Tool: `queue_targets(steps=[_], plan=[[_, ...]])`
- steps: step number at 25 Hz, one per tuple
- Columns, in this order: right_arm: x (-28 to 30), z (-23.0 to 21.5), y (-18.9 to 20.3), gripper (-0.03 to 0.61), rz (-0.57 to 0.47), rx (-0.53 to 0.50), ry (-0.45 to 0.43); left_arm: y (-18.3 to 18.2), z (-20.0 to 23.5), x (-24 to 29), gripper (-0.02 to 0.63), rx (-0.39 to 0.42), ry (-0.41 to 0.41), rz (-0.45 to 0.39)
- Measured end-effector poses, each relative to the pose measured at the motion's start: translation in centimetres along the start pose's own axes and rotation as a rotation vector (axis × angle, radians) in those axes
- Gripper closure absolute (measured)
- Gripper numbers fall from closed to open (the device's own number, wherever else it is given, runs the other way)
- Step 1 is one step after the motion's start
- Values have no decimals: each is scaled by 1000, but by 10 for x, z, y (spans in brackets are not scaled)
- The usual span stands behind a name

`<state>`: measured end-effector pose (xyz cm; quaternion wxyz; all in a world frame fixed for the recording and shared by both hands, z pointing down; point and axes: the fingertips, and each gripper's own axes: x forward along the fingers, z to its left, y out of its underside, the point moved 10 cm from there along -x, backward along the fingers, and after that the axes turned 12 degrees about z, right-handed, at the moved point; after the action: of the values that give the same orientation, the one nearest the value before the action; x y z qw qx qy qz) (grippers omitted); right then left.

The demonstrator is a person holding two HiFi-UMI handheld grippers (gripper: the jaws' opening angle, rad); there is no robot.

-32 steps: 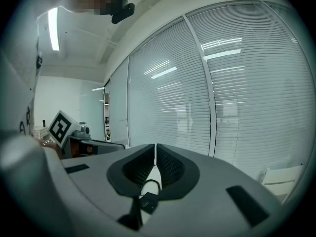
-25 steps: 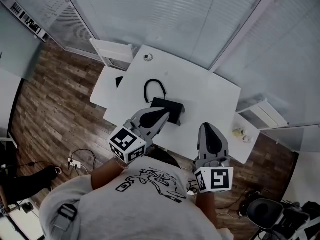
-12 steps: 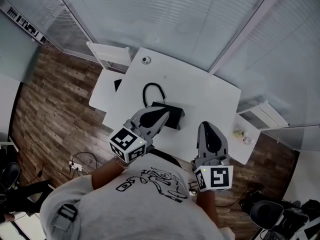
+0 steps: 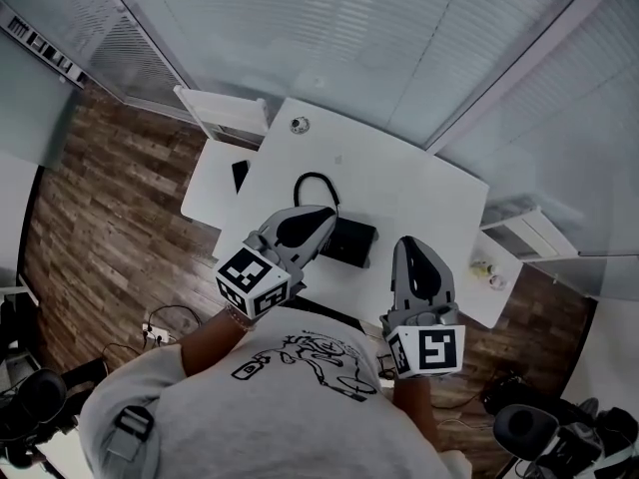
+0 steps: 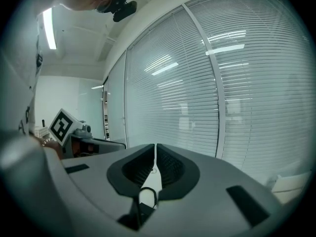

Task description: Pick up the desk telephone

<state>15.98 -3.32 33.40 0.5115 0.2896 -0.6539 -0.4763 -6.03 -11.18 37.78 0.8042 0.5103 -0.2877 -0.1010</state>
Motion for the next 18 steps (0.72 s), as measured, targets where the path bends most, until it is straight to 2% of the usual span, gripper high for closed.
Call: queue_targets(steps=[4, 8, 18], plan=[[20, -10, -4, 566, 17, 8, 1, -5, 18, 11, 600, -14, -2, 6], [31, -10, 0, 565, 44, 18, -5, 4, 30, 17, 598, -48, 34, 17], [60, -7, 46, 563, 171, 75, -76, 56, 53, 33, 582, -124, 53, 173]])
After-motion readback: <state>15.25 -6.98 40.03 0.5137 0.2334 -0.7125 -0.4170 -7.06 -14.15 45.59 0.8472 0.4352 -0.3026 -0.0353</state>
